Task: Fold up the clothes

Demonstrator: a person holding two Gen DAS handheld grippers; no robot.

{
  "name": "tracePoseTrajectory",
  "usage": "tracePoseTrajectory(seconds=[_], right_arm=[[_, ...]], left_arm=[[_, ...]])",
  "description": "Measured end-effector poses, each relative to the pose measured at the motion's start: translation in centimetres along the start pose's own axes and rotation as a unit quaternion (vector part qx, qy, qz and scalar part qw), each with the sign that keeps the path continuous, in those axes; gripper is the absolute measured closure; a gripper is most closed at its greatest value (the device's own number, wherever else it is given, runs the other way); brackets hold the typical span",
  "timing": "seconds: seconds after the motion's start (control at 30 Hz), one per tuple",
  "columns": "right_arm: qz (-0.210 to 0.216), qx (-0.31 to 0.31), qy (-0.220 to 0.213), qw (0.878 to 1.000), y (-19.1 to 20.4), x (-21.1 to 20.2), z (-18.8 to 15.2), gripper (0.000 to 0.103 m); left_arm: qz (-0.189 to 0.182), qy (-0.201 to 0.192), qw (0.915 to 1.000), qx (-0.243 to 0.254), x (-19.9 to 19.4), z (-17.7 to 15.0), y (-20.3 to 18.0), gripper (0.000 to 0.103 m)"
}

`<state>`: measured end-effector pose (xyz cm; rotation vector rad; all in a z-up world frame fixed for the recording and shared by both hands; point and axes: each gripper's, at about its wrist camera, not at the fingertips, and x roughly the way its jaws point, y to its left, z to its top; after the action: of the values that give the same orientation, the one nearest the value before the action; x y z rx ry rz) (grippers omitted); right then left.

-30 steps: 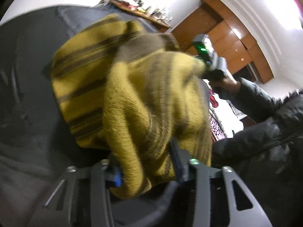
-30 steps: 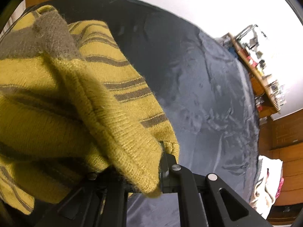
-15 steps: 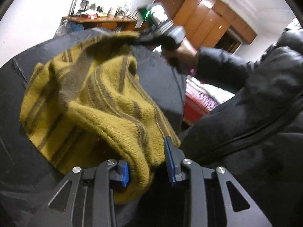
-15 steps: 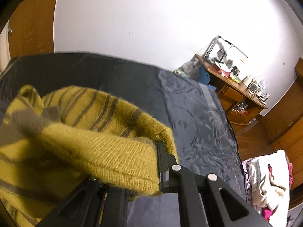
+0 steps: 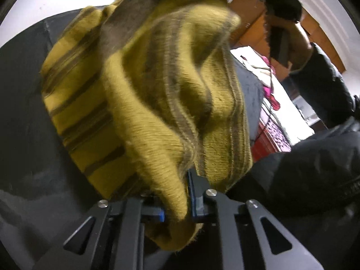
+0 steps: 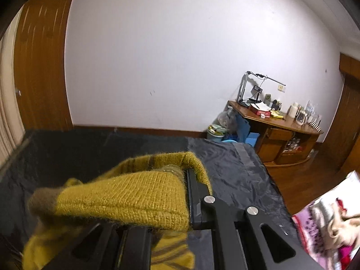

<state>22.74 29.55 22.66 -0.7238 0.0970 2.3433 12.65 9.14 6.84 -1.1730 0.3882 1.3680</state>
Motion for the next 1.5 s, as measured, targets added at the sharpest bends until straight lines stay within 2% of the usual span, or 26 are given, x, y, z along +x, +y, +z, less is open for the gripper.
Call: tracePoseTrajectory(seconds=[0.27,0.33,0.4,0.5,0.57,0.63,0.73,0.77,0.87,1.07,1.27,1.37,1.5], right_arm=[[0.041,0.014,-0.076,0.996,0.3,-3.4,3.2,0.094],[0.048,0.015,-0.099,0.994,0.5,-4.6,4.1,0.094],[0.052,0.020,-0.119,0.991,0.3,-5.7,4.9,0.094],[0.054,0.037,-0.140,0.988,-0.5,-7.1,5.9,0.094],[0.057,0.054,-0.147,0.986,-1.3,-7.7,6.3,0.094],[0.061,0.070,-0.147,0.985,-2.0,-8.1,6.4,0.094],[0.071,0.088,-0.139,0.984,-2.9,-8.2,6.0,0.094],[0.077,0.091,-0.135,0.984,-2.9,-8.2,5.8,0.094],[0.105,0.091,-0.122,0.983,-2.6,-8.2,5.1,0.094],[0.164,0.122,-0.092,0.975,-3.2,-7.7,3.7,0.094],[0.232,0.130,-0.070,0.962,-2.7,-7.2,2.2,0.094],[0.244,0.096,-0.064,0.963,-1.2,-7.5,1.4,0.094],[0.254,0.081,-0.064,0.962,0.3,-8.0,0.5,0.094]], left_arm=[[0.077,-0.058,0.9937,-0.058,-3.1,0.2,1.4,0.091],[0.099,-0.076,0.9893,-0.074,-4.2,0.4,1.8,0.092],[0.133,-0.114,0.9802,-0.092,-6.8,0.8,2.2,0.092],[0.183,-0.177,0.9604,-0.114,-11.3,1.7,2.5,0.092],[0.207,-0.227,0.9459,-0.104,-15.5,2.4,2.5,0.092],[0.244,-0.295,0.9182,-0.104,-20.8,3.1,2.1,0.092],[0.275,-0.375,0.8792,-0.104,-27.2,3.5,1.1,0.092],[0.283,-0.395,0.8680,-0.102,-28.9,3.6,0.8,0.092],[0.309,-0.434,0.8433,-0.074,-31.4,5.0,-1.9,0.092],[0.316,-0.497,0.8077,-0.028,-33.9,5.7,-7.3,0.092],[0.316,-0.532,0.7854,-0.009,-35.9,4.9,-10.9,0.092],[0.316,-0.544,0.7776,0.002,-36.7,4.7,-12.3,0.092],[0.323,-0.553,0.7675,0.024,-37.4,4.8,-13.9,0.092]])
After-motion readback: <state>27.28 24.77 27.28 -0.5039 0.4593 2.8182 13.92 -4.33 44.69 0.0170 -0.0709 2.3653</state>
